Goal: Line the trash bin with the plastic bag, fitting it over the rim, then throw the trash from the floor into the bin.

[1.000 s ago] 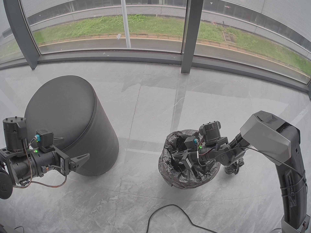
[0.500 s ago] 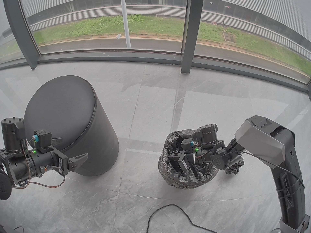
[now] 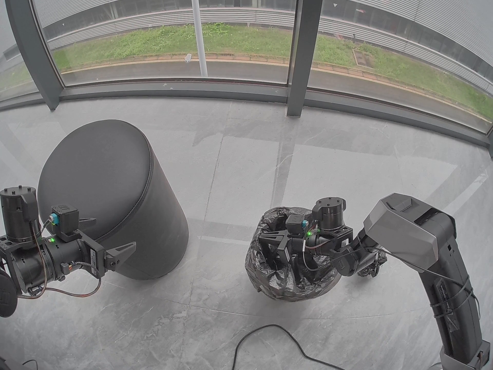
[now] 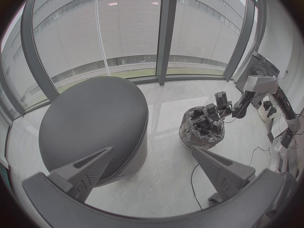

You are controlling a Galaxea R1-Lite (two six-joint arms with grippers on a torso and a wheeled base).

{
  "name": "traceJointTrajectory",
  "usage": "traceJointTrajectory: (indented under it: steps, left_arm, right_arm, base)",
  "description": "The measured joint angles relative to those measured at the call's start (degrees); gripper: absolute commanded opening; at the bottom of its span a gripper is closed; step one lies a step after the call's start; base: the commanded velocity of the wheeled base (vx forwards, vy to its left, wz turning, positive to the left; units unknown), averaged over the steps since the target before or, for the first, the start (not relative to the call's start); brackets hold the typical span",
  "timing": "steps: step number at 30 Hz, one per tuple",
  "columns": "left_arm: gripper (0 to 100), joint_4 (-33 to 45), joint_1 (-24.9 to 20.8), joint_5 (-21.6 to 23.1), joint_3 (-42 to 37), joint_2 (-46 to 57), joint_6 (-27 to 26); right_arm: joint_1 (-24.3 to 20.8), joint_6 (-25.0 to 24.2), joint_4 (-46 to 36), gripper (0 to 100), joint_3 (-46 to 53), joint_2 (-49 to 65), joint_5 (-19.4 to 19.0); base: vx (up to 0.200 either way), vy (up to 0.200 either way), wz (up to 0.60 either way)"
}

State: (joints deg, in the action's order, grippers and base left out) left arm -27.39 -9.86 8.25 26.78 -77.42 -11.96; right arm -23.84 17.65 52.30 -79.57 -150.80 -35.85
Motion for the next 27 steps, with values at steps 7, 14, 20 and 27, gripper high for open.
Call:
traceJointTrajectory:
  steps: [7,14,20,27]
  left_arm:
    - [100,0.0,0.0,0.0,-0.8,0.0,0.1]
    - [100,0.0,0.0,0.0,-1.1,0.3,0.1]
    - [100,0.0,0.0,0.0,-1.3,0.9,0.1]
    - [100,0.0,0.0,0.3,-1.2,1.2,0.1]
  right_arm:
    - [0.0,-3.7,4.5,0,-1.0,-2.3,0.3]
    - [0.0,-3.7,2.8,0,3.0,-0.9,0.4]
    - [0.3,-3.7,1.6,0,5.3,2.8,0.4]
    - [0.7,-3.6,-2.6,0,13.6,10.3,0.5]
  base:
    - [0.0,0.0,0.0]
    - [0.0,0.0,0.0]
    - [0.0,0.0,0.0]
    - [0.0,0.0,0.0]
